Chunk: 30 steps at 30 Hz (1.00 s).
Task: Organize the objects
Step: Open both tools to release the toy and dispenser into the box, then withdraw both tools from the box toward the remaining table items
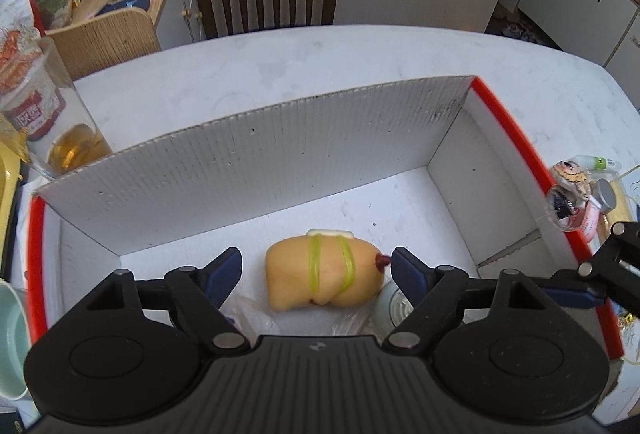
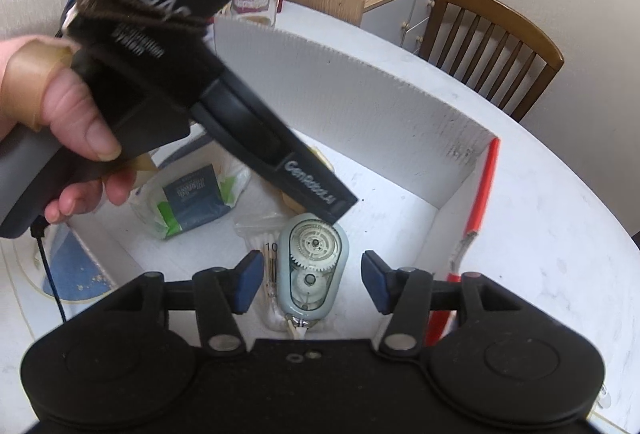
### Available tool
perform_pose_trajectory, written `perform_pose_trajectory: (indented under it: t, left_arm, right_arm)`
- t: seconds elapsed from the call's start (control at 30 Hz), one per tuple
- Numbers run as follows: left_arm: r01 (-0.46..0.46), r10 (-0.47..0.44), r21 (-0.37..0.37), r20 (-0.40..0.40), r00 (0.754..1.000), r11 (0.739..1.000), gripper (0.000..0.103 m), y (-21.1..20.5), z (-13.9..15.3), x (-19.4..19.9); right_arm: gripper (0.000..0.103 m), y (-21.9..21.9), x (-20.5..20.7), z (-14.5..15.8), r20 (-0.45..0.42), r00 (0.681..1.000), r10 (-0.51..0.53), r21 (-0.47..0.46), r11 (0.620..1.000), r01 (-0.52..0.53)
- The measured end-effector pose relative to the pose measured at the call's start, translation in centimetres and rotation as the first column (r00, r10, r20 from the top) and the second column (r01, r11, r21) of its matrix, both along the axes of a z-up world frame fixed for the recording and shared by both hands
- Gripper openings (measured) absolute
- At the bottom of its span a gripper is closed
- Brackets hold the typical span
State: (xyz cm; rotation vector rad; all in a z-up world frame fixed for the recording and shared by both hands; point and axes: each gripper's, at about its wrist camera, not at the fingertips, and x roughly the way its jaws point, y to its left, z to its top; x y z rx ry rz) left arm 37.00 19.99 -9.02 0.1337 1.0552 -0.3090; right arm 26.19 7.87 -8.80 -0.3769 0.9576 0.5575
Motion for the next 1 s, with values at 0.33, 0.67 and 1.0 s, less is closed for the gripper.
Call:
perform_pose_trajectory:
  t: [0.33,0.67,1.0]
  left_arm:
    - [0.008,-0.008,-0.006,0.071,0.997,1.000,0.081,-0.2,3.1,-3.1]
    - [-0.003,0.010,-0.040,0.155,0.988,0.999,0.081,-1.2,7.0,-7.5]
    - [-0.017,0.037,-0.102,0.197,0.980,0.995,0.081,-3.9,9.5,-12.0]
  right_arm:
    - [0.054,-2.3,-1.5,3.2,0.034,0.999,-0.021,0.066,0.998,0.019]
    - [0.054,-6.0,-3.6,6.4,0.073,0.995,-0.060,0.165,0.985,0.047]
    - [0.060,-12.2,-6.2,8.8,0.084,0.989,-0.125,0.253,0.962,0.100]
